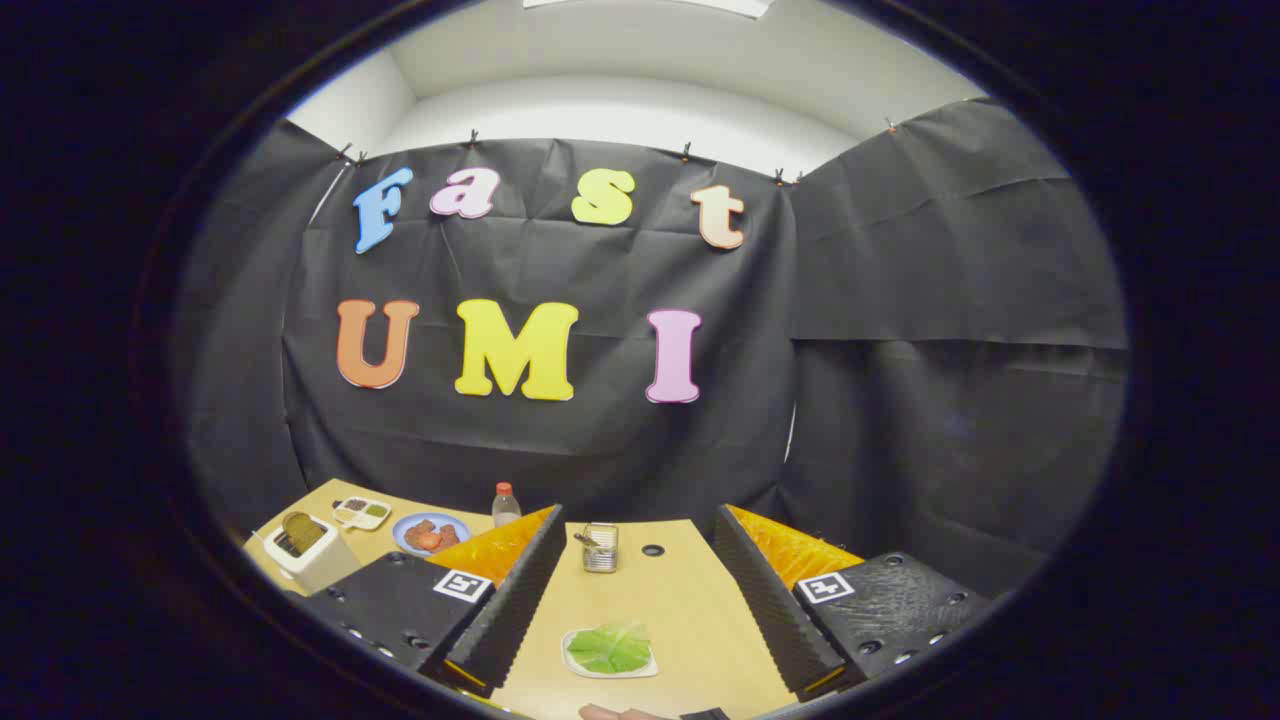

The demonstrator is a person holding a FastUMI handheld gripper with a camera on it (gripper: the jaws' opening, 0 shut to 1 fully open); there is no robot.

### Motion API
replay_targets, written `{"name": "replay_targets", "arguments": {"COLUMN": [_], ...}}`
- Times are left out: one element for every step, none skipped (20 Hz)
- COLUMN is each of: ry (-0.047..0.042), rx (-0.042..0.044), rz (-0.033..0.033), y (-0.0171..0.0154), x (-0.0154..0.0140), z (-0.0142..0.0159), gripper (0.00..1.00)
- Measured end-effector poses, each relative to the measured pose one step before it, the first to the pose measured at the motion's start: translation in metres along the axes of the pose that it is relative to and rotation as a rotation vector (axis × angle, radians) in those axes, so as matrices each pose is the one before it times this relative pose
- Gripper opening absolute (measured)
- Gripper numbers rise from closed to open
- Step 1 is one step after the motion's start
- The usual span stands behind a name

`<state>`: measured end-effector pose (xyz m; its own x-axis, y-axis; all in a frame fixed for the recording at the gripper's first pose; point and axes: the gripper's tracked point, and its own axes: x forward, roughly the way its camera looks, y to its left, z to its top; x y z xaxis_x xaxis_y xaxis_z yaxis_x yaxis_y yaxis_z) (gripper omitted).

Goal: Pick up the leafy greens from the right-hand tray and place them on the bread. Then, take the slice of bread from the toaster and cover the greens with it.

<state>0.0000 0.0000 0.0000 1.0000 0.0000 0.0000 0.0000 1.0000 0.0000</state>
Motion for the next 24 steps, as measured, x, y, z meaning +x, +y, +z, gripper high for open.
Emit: {"name": "replay_targets", "arguments": {"ry": [0.00411, 0.00065, -0.00438, -0.00194, 0.0012, 0.00732, 0.00779, 0.00309, 0.00293, 0.002, 0.00246, 0.00053, 0.00092, 0.00281, 0.00514, 0.00484, 0.00038, -0.00454, -0.00373, 0.00945, 0.02034, 0.02334, 0.02356, 0.02399], "rx": [-0.00039, 0.00701, 0.00889, 0.00561, 0.00465, 0.00155, -0.00023, -0.0035, -0.00338, -0.00281, -0.00226, -0.00244, -0.00054, -0.00058, -0.00047, -0.00241, -0.00744, -0.01083, -0.01087, -0.01057, -0.00649, -0.00228, 0.00006, -0.00155], "rz": [-0.00181, -0.00149, 0.00316, 0.002, 0.0027, 0.00503, 0.00696, 0.0068, 0.00427, 0.00995, 0.00437, 0.00279, 0.00955, 0.00721, 0.00772, 0.01082, 0.00957, 0.00584, 0.00668, 0.00833, 0.01243, 0.01502, 0.01214, 0.01582], "y": [-0.00697, -0.00586, -0.00533, -0.00523, -0.00594, -0.00386, -0.00403, -0.00326, -0.0037, -0.00169, -0.00215, -0.00304, -0.0007, -0.00129, -0.00192, -0.00038, -0.00109, -0.00205, -0.00121, 0.00031, 0.00101, 0.00165, 0.00012, 0.00104], "x": [0.00107, 0.00096, 0.00055, 0.00076, 0.00263, 0.00297, 0.00284, 0.003, 0.00396, 0.00331, 0.00448, 0.00467, 0.00438, 0.00447, 0.00612, 0.00602, 0.00731, 0.00885, 0.00959, 0.01041, 0.0118, 0.0106, 0.01137, 0.01325], "z": [-0.00105, 0.00047, 0.00089, 0.00056, -0.00141, -0.00091, -0.00324, -0.00028, -0.00036, -0.00114, -0.00161, -0.00116, -0.00308, -0.00261, -0.00437, -0.00394, -0.0045, -0.00499, -0.00687, -0.0099, -0.01421, -0.01347, -0.01487, -0.01559], "gripper": [0.95, 0.95, 0.95, 0.95, 0.95, 0.95, 0.95, 0.95, 0.95, 0.95, 0.95, 0.95, 0.95, 0.95, 0.95, 0.95, 0.95, 0.95, 0.95, 0.95, 0.95, 0.95, 0.95, 0.95]}}
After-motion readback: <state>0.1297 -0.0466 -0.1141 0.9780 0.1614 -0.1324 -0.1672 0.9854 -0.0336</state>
